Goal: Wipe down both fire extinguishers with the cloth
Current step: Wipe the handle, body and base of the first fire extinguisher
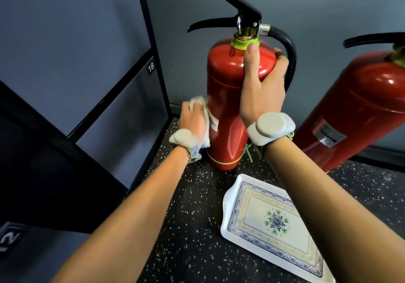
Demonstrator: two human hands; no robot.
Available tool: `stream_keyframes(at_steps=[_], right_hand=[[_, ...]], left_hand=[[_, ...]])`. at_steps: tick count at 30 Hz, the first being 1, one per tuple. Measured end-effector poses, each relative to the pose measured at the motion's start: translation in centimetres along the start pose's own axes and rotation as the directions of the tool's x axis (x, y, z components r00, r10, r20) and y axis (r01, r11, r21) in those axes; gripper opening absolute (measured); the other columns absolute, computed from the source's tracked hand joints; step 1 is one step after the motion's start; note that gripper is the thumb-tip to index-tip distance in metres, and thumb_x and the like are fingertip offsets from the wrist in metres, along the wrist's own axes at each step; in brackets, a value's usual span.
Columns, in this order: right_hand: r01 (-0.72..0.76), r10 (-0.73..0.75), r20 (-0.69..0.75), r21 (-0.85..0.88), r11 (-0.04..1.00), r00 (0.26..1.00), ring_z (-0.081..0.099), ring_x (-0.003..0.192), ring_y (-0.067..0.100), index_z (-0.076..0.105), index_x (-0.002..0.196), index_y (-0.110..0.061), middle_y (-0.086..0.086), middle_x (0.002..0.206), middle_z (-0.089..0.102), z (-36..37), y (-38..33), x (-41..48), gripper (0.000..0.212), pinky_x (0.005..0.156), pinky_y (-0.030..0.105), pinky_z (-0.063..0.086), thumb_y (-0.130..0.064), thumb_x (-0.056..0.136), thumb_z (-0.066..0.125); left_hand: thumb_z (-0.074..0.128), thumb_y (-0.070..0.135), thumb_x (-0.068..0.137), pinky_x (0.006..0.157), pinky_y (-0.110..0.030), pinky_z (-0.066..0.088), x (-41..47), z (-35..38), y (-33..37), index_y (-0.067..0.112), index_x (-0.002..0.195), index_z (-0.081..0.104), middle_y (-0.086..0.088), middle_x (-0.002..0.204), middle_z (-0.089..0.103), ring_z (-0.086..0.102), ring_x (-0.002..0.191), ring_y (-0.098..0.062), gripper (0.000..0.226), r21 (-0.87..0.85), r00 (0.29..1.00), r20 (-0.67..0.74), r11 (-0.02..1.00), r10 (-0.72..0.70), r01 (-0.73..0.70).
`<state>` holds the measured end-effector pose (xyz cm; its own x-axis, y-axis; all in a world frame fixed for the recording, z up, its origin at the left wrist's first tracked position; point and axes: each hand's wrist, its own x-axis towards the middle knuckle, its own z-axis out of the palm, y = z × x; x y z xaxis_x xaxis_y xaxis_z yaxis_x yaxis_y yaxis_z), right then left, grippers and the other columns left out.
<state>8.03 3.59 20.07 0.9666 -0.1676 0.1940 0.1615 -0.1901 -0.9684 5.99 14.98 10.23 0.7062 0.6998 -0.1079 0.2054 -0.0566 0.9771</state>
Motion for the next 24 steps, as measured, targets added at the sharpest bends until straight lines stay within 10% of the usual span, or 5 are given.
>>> stream_keyframes(at_steps=[3, 8, 14, 18, 24], right_hand=[[-0.025, 0.025, 0.061, -0.001, 1.0, 0.998, 0.055, 0.136, 0.023, 0.031, 0.157, -0.024, 0.003, 0.149, 0.055, -0.4, -0.1, -0.2, 0.108, 0.116, 0.044, 0.042, -0.089, 0.073, 0.052], [0.056, -0.038, 0.149, -0.119, 0.991, 0.988, 0.056, 0.135, 0.022, 0.024, 0.157, -0.017, 0.004, 0.151, 0.05, -0.9, -0.4, -0.6, 0.142, 0.114, 0.041, 0.046, -0.085, 0.047, 0.081], [0.163, -0.119, 0.239, -0.173, 0.971, 0.964, 0.065, 0.117, 0.011, 0.038, 0.144, -0.024, -0.009, 0.131, 0.064, -2.6, 0.2, 0.9, 0.122, 0.104, 0.032, 0.053, -0.076, 0.047, 0.09], [0.201, -0.11, 0.477, -0.142, 0.969, 0.872, 0.064, 0.109, -0.008, 0.039, 0.149, -0.027, -0.02, 0.122, 0.062, -5.5, 0.0, 4.0, 0.117, 0.095, 0.01, 0.052, -0.059, 0.052, 0.097], [0.107, -0.056, 0.518, -0.07, 0.992, 0.854, 0.058, 0.118, -0.008, 0.015, 0.163, -0.023, -0.013, 0.142, 0.05, -5.6, 0.0, 3.2, 0.141, 0.101, 0.01, 0.048, -0.058, 0.052, 0.093]], left_hand=[[0.049, 0.05, 0.088, 0.107, -0.047, 0.046, 2.9, -1.0, 5.5, 0.002, 0.125, 0.062, -0.023, 0.129, 0.063, 0.059, 0.121, -0.038, 0.062, -0.179, 0.971, 0.195, 0.978, 0.139, -0.104], [0.056, 0.056, 0.095, 0.122, -0.05, 0.034, 4.7, -2.2, 7.8, 0.007, 0.14, 0.059, -0.02, 0.143, 0.058, 0.055, 0.135, -0.033, 0.067, -0.406, 0.772, 0.619, 0.9, 0.143, 0.159], [0.066, 0.066, 0.08, 0.109, -0.046, 0.049, 2.5, -2.4, 8.2, 0.02, 0.091, 0.081, -0.006, 0.098, 0.079, 0.073, 0.099, -0.019, 0.049, -0.242, 0.936, 0.31, 0.966, 0.168, -0.093], [0.057, 0.063, 0.093, 0.073, -0.034, 0.055, -1.6, -2.4, 7.6, 0.02, 0.065, 0.06, -0.001, 0.063, 0.066, 0.068, 0.066, -0.015, 0.052, -0.073, 0.961, 0.142, 0.971, 0.235, -0.227], [0.049, 0.058, 0.101, 0.066, -0.022, 0.051, -1.1, -2.4, 9.0, 0.0, 0.078, 0.064, -0.016, 0.069, 0.065, 0.062, 0.059, -0.013, 0.064, -0.078, 0.941, 0.129, 0.949, 0.312, -0.304]])
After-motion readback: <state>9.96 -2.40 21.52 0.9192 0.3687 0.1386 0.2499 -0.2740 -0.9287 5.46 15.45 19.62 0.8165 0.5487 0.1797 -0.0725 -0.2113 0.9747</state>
